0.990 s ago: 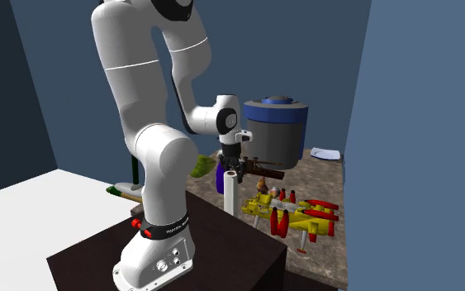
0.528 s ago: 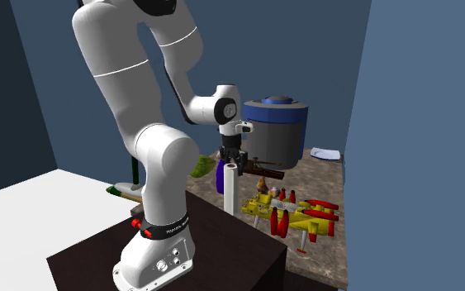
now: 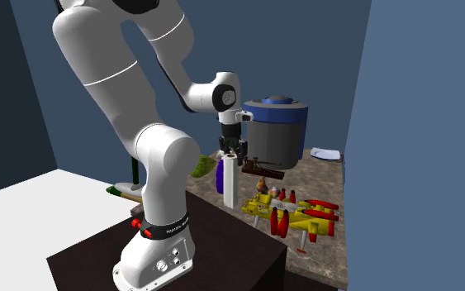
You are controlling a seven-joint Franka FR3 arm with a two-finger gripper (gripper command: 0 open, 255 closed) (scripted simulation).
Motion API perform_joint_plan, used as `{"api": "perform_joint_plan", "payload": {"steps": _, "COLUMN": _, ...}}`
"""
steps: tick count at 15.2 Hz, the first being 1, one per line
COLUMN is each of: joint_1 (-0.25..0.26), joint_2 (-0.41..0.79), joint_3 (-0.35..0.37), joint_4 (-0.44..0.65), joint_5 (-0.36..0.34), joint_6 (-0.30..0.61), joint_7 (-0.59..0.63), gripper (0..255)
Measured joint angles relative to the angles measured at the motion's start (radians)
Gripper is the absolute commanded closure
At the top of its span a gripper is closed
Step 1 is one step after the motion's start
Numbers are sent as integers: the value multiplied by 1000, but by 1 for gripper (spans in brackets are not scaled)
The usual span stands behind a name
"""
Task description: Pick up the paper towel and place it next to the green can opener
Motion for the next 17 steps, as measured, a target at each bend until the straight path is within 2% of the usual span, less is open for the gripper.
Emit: {"api": "perform_joint_plan", "payload": {"steps": 17, "joint_1": 13, "joint_2": -175, "joint_3": -44, "joint_4": 127, "joint_5": 7, "joint_6": -300, "joint_7": -34, "gripper": 255}}
